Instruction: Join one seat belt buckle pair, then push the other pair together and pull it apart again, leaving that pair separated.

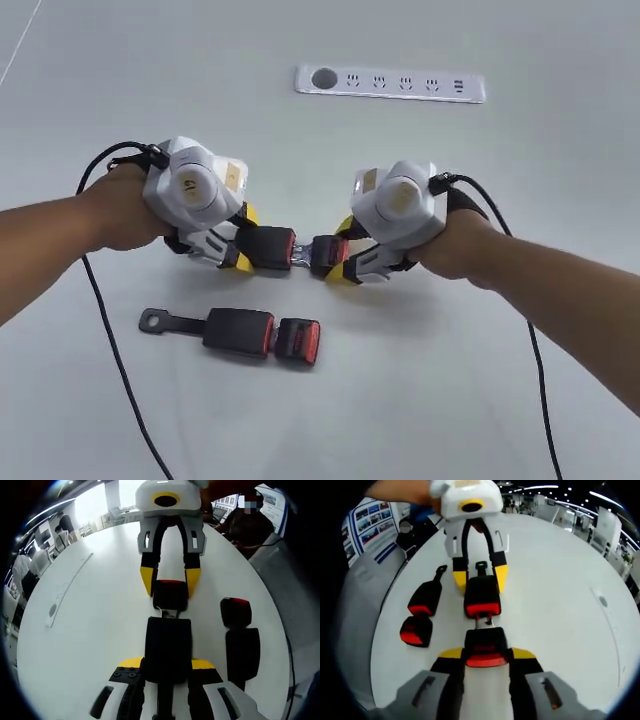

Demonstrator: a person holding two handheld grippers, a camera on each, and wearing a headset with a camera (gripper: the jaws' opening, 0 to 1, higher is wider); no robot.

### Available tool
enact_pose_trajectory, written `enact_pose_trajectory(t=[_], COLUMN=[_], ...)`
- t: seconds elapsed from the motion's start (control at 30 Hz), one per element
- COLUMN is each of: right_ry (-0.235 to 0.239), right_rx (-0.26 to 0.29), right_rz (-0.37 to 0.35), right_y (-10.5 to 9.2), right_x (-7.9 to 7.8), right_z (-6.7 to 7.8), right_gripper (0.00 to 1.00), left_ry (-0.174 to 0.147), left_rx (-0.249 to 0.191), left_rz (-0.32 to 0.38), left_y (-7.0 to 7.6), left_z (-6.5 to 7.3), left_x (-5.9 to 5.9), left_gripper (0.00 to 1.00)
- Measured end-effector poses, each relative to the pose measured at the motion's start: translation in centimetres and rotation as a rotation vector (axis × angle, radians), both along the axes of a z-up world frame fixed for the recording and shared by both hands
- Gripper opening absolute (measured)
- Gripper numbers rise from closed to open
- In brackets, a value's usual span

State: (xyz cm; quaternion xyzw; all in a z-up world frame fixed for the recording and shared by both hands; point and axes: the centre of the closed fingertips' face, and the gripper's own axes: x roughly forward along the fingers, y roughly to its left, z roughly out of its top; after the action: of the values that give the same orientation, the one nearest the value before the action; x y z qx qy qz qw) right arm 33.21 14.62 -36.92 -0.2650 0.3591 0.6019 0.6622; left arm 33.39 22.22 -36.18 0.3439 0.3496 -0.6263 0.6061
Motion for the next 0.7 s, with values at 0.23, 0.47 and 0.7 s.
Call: enact_pose_trajectory(t=[0.23, 0.47, 0.7], right_ry=[-0.006, 0.001, 0.001], right_rx=[0.002, 0.021, 0.043], right_rz=[-0.008, -0.040, -0.065], right_y=[0.4, 1.2, 1.8], right_x=[-0.1, 0.0, 0.1], right_z=[0.0, 0.0, 0.0], right_gripper=[0.32, 0.32, 0.32], left_ry=[-0.003, -0.002, -0.001], left_rx=[0.021, 0.029, 0.028], left_rz=[-0.030, -0.040, -0.037], left_y=[-0.1, -0.1, -0.1], left_z=[0.0, 0.0, 0.1], left_x=[-0.1, -0.2, -0.2], left_gripper=[0.33, 0.33, 0.33])
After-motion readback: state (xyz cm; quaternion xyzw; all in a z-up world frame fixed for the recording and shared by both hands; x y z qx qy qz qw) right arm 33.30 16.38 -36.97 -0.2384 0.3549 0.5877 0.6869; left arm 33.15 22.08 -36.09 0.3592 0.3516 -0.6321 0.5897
